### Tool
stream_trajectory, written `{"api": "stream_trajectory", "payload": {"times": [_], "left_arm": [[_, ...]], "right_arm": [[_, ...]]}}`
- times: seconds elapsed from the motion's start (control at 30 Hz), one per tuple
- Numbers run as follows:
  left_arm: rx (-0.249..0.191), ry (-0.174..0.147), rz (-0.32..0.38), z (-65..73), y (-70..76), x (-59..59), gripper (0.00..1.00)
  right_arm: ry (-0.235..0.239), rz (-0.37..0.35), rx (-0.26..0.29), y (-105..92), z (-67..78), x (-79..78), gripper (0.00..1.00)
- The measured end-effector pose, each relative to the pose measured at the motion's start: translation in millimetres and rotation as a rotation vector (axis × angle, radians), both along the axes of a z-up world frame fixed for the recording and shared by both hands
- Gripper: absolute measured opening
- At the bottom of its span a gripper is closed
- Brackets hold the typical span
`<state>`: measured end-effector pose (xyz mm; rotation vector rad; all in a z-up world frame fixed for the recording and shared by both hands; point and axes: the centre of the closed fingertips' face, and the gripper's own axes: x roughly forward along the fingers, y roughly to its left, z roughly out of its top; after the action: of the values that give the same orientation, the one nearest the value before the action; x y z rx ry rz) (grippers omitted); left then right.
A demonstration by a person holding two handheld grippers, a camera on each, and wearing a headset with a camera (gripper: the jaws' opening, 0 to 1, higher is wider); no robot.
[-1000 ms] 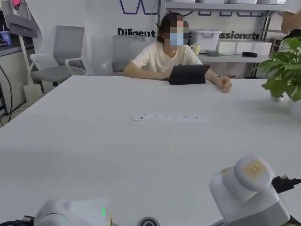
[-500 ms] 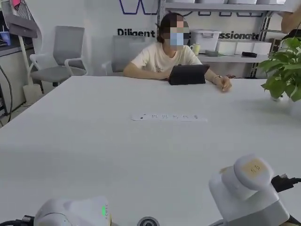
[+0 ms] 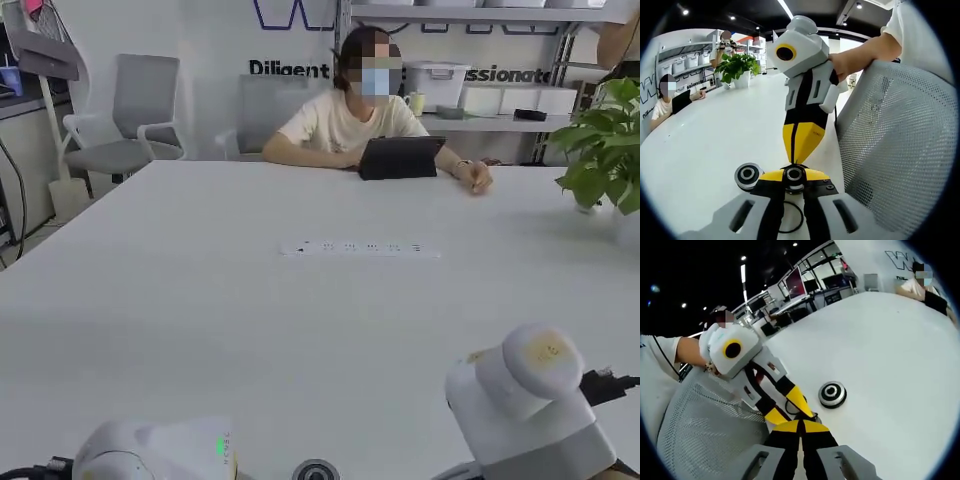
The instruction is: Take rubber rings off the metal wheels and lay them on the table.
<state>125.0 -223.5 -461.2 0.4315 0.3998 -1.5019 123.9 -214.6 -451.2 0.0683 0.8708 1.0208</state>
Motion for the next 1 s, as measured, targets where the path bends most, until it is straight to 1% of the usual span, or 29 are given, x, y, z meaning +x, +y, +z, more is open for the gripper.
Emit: {"api": "stream_trajectory", "payload": {"times": [0.07, 0.1, 0.17, 0.3, 0.43, 0.57, 0.63, 0.73, 0.87, 1.0], "left_arm": [[0.0, 0.0, 0.001, 0.0, -0.2, 0.1, 0.08], [0.0, 0.001, 0.002, 0.1, -0.2, 0.1, 0.08], [-0.001, 0.004, 0.006, 0.2, -0.5, 0.2, 0.08], [-0.003, 0.005, 0.01, 0.3, -0.6, 0.3, 0.08], [-0.003, 0.008, 0.015, 0.3, -0.8, 0.3, 0.08], [0.002, 0.011, 0.015, 0.6, -0.8, 0.0, 0.08], [0.006, 0.01, 0.015, 0.4, -0.9, -0.1, 0.08], [0.013, 0.014, 0.011, 0.4, -1.1, -0.5, 0.08], [0.033, 0.008, 0.007, 0.6, -0.5, -1.0, 0.08], [0.046, 0.028, 0.004, 0.7, 1.2, -1.4, 0.09]], "right_arm": [[0.006, -0.01, 0.008, -2.1, -1.9, 0.1, 0.0], [0.021, -0.019, 0.01, -3.2, -3.1, 0.5, 0.0], [0.034, -0.036, 0.002, -5.5, -5.9, 2.2, 0.0], [0.021, -0.027, -0.049, -9.2, -13.1, 0.4, 0.0], [0.015, -0.025, -0.048, -9.3, -12.3, 1.0, 0.0], [0.014, -0.022, -0.065, -11.2, -15.6, 0.3, 0.0], [0.012, -0.021, -0.064, -11.1, -15.5, 0.6, 0.0], [0.007, -0.02, -0.063, -11.0, -15.0, 0.9, 0.0], [0.008, -0.024, -0.06, -11.5, -14.9, 1.1, 0.0], [0.006, -0.028, -0.058, -11.6, -14.1, 1.9, 0.0]]}}
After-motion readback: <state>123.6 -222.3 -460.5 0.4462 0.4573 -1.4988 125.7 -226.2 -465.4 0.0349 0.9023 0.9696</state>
